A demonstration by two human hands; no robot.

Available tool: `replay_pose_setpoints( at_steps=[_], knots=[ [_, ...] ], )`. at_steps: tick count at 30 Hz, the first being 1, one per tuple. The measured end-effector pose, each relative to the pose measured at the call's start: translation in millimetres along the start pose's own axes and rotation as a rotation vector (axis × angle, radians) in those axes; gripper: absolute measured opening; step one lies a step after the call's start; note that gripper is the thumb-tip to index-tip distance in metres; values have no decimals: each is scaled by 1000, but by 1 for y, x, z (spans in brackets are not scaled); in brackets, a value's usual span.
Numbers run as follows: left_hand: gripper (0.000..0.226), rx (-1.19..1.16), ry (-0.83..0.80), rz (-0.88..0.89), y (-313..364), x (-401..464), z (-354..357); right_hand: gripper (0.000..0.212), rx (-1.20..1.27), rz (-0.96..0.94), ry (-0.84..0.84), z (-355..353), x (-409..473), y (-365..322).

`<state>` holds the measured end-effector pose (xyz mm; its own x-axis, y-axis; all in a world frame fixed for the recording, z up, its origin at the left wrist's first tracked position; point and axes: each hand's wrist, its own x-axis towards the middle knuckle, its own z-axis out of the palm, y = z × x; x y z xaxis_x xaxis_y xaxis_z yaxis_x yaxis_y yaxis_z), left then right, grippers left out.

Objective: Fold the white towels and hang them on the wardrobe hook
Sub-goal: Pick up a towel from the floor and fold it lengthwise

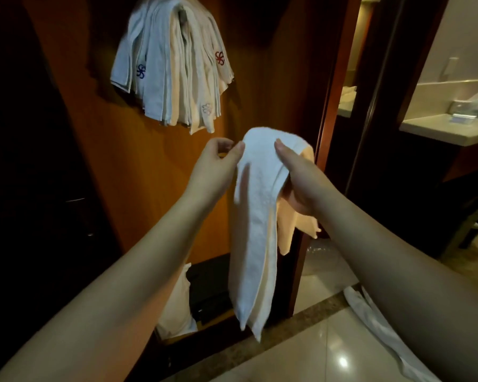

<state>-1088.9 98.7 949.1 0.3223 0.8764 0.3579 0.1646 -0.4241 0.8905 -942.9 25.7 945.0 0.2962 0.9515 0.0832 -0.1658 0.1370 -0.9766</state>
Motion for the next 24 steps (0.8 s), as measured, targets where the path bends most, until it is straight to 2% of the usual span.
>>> replay_pose_setpoints(
  at_steps=[1,3,6,8,11,13,14,15,16,19,22,24],
  knots=[
    [41,-20,38,71,-2,-9,3,34,7,-33,26,1,2,-3],
    [50,-28,7,179,-8,-31,13,21,-27,-111,60,4,3,-13],
    [68,212,-67,181,-15,-47,28,18,-149,-203,107,9,4,-28],
    [55,322,-25,154,-17,-44,29,21,-221,-239,139,12,6,-37],
    [16,279,27,135,-15,-36,21,21,-145,-291,211,10,6,-49],
    [13,257,69,205,-12,-31,17,30,87,-277,246,6,7,-48],
    [11,248,84,254,-11,-28,17,42,208,-232,226,4,7,-44],
    [9,259,86,293,-11,-25,18,53,286,-181,212,4,8,-39],
    [9,285,81,325,-12,-23,18,53,317,-136,213,2,9,-33],
    [14,414,61,338,-25,-19,16,14,193,-77,306,0,11,-22],
    [15,563,80,398,-46,-21,12,24,-97,-88,340,-2,13,-19],
    [20,605,109,404,-61,-18,11,18,-138,-107,323,2,12,-21]
  ],
)
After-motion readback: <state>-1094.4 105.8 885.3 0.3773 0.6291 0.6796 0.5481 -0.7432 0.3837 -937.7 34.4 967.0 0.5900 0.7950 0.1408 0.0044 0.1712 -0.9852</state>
